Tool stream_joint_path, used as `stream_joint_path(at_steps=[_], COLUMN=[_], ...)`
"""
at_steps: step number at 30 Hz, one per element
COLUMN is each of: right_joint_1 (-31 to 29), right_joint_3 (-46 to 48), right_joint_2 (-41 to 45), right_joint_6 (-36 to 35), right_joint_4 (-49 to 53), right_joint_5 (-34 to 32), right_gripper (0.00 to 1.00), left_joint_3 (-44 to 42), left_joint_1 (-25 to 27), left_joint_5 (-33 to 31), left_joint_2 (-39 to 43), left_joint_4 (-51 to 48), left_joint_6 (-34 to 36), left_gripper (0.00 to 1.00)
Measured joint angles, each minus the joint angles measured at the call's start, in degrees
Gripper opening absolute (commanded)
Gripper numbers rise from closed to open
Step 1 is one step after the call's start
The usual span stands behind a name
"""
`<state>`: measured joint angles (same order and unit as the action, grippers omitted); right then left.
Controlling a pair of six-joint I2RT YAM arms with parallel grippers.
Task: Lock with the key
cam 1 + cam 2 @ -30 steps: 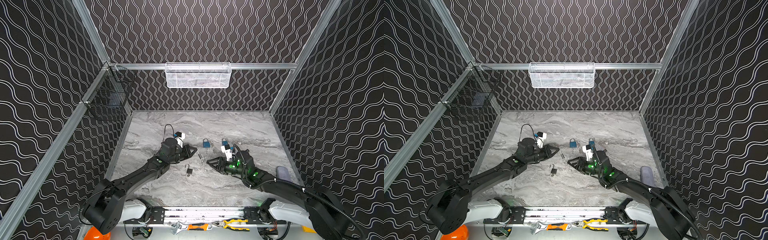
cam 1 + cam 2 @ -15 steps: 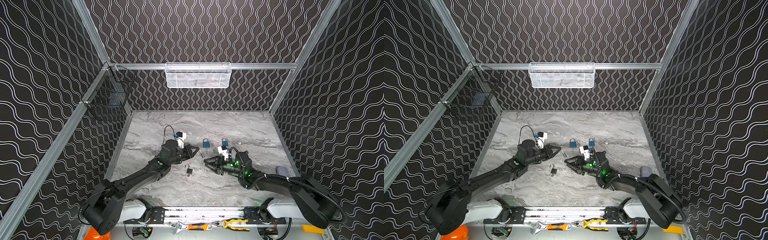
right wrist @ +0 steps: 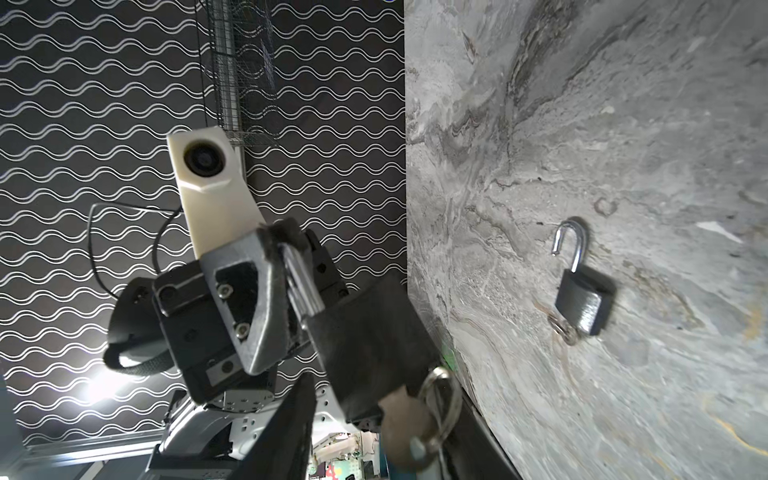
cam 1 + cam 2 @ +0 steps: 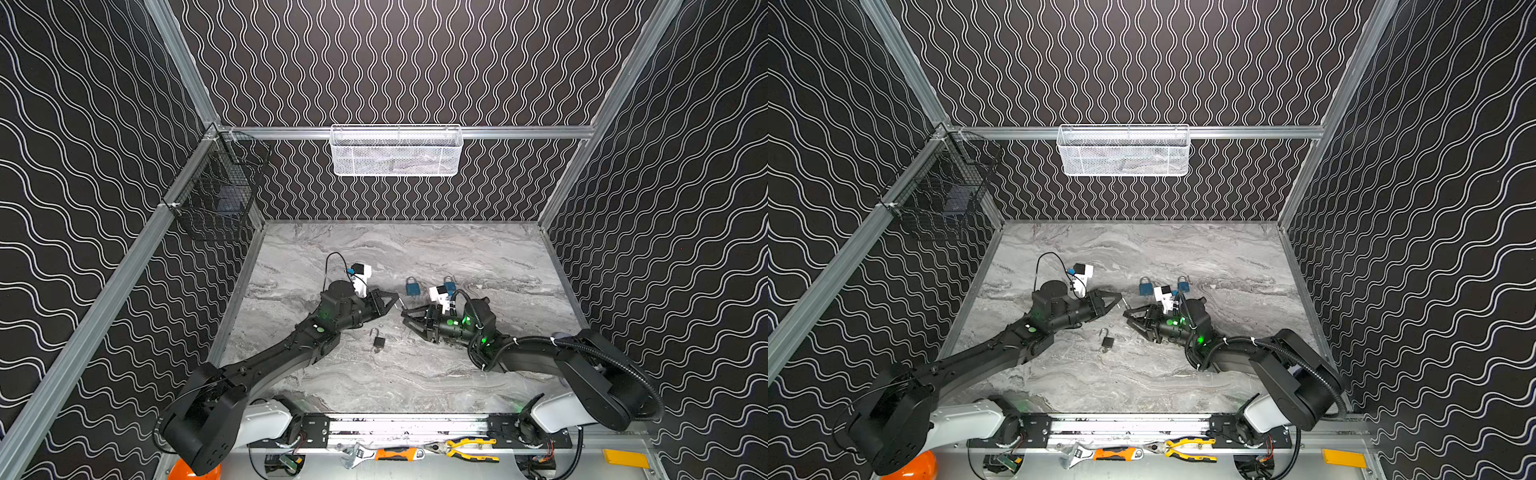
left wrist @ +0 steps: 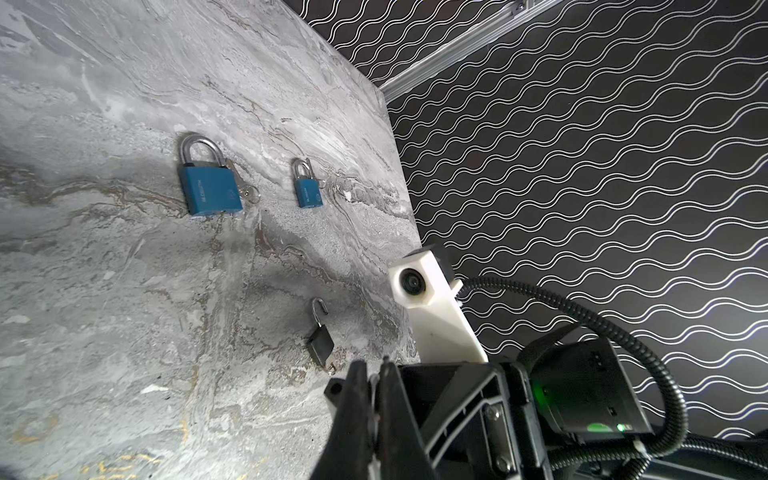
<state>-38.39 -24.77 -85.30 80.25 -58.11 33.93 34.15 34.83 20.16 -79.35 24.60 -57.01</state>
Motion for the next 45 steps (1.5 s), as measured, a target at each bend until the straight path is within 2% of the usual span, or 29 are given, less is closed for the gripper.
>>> stream_joint_path(at_steps=[23,30,45], right_joint_1=[3.6,3.7,2.0], right_joint_3=[0.7,1.7,6.6], right_joint_2=[-1.4,-1.9,-1.8], right_joint_6=[2.9,3.5,7.6], right_joint_4=[-4.3,-6.3,-12.2], right_joint_5=[-0.4,-0.2,-0.2], right_gripper=[0.45,0.51,0.51], left_joint_3=[-0.5,-0.5,0.7], left_joint_1=[0.0,0.1,0.5], left_joint_5=[0.4,0.4,0.0], left_joint_2=[-0.6,-0.7,-2.4], left_joint_4=[2.0,2.7,2.7], left_joint_6=[-1.5,-1.5,-1.5], left_gripper=[0.0,0.0,0.0])
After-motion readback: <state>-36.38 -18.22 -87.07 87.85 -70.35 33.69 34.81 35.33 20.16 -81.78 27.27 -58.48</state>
